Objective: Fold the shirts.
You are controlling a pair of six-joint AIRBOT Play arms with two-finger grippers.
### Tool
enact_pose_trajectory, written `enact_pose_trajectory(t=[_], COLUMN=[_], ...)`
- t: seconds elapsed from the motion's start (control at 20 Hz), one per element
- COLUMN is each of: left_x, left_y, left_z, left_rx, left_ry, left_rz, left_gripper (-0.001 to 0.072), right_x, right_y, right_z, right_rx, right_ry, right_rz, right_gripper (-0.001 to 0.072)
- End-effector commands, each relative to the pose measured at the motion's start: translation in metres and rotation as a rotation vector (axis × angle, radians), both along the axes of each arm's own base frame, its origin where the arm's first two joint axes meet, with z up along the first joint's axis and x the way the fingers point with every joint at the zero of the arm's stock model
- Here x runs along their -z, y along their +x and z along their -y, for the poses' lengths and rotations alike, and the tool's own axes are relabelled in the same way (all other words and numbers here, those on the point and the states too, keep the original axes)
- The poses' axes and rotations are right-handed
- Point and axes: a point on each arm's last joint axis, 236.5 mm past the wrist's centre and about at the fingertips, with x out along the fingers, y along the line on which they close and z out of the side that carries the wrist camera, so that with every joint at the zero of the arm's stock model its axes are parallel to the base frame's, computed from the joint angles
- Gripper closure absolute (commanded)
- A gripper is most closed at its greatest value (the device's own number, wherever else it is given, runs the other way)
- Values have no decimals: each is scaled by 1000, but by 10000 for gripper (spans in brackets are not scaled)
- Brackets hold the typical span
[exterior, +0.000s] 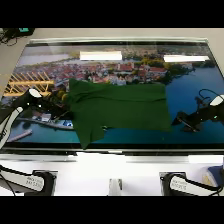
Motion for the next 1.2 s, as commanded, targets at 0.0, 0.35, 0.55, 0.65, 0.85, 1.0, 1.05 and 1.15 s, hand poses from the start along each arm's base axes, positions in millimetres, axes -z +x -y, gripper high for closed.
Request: enact_pose_trajectory(t=[0.0,0.35,0.55,0.65,0.85,1.0,1.05,1.15], left_x=[-5,-23,-41,-57,-123,-264,-337,-496], left_y=[2,6,12,18,40,75,73,35], left_z=[1,2,6,6,6,4,6,7], left_rx=[10,33,56,80,162,173,182,163], left_ry=[-2,-3,-21,-24,-24,35,66,147], left_rz=[22,81,146,184,317,681,861,1283], left_gripper=[674,674,674,675,678,678,678,677], right_x=[22,43,42,36,-9,-130,-193,-355], right_y=[-3,14,30,35,46,107,123,127], right_z=[-3,-18,-30,-41,-50,-24,-17,-10], right_rx=[40,106,147,138,-62,-113,-123,-137], right_ry=[-1,86,149,205,255,87,10,-199], right_rz=[1,10,55,82,193,543,705,1110], right_gripper=[213,246,405,652,691,691,691,691])
